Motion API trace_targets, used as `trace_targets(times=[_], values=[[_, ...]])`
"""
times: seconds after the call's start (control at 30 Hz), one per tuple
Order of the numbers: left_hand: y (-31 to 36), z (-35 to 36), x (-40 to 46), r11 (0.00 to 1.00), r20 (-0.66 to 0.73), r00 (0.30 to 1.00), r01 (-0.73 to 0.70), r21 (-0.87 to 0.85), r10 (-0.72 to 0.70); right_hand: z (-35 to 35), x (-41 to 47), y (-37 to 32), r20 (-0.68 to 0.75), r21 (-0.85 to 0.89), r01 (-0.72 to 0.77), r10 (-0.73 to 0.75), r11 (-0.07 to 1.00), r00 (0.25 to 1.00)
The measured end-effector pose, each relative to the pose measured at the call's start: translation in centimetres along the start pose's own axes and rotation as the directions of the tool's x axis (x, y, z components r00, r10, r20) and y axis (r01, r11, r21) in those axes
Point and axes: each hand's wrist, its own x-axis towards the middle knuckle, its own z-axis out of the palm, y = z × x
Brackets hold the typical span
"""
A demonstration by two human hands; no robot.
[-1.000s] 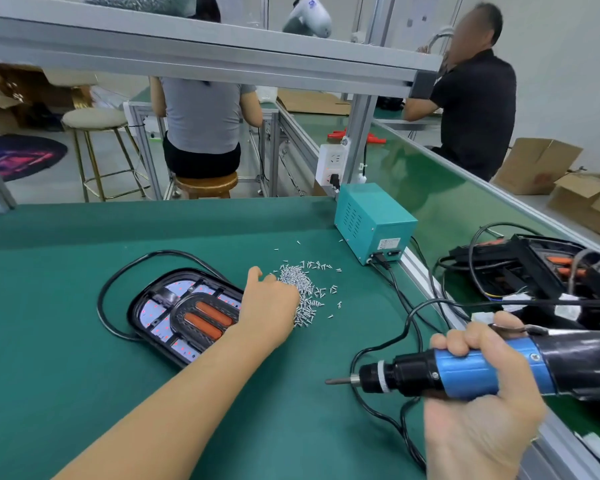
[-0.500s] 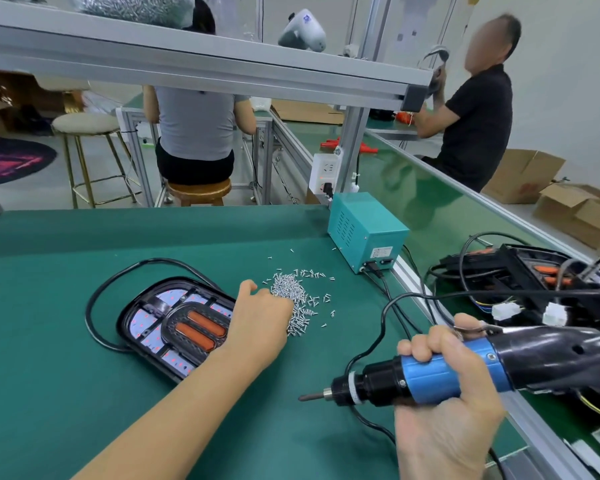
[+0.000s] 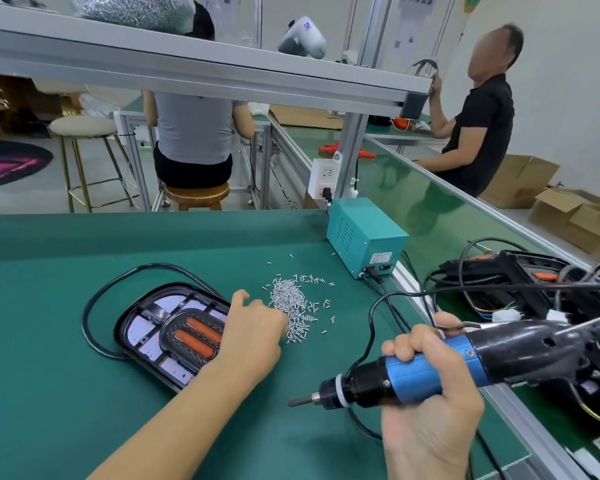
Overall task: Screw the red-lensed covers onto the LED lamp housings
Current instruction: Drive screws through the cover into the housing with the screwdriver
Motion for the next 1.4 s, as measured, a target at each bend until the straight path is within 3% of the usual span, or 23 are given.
trace_targets(times=[0.5,0.63,0.73,0.87,1.0,1.07,1.13,1.3,1.4], values=[[0.3,-0.2,-0.4,0.999,0.032,0.998,-0.046,-0.009,0.046,-0.1,0.5,0.4,0.043,-0.06,0.005,-0.002,0.998,0.999],[-1.7,-1.1,-1.5,0.934,-0.227,0.974,-0.064,-0.353,-0.019,-0.2,0.6,0.5,0.065,-0.051,0.015,-0.012,0.999,0.998],[-5.3,-2.0,-2.9,0.789,-0.338,0.884,0.053,-0.612,-0.322,-0.3,0.8,0.7,0.079,-0.041,0.021,-0.018,0.999,0.997],[-11.0,-1.8,-5.0,0.542,-0.099,0.752,0.37,-0.755,-0.651,0.1,1.2,1.2,0.122,-0.016,-0.016,0.018,1.0,0.992],[-14.2,-0.5,-6.8,0.33,0.184,0.628,0.608,-0.722,-0.756,1.3,1.6,1.8,0.182,-0.012,-0.048,0.05,0.999,0.982],[-14.6,0.1,-7.2,0.375,0.266,0.607,0.719,-0.585,-0.749,2.2,1.9,2.0,0.21,-0.031,-0.071,0.076,0.997,0.975],[-14.6,0.5,-7.3,0.449,0.271,0.624,0.742,-0.498,-0.733,3.0,2.3,2.1,0.234,-0.059,-0.102,0.114,0.993,0.966],[-14.2,0.8,-6.6,0.452,0.188,0.613,0.725,-0.519,-0.767,4.5,2.7,2.2,0.258,-0.098,-0.191,0.211,0.977,0.943],[-14.1,1.3,-5.9,0.44,0.167,0.647,0.662,-0.606,-0.744,4.9,2.7,2.3,0.262,-0.121,-0.21,0.235,0.97,0.936]])
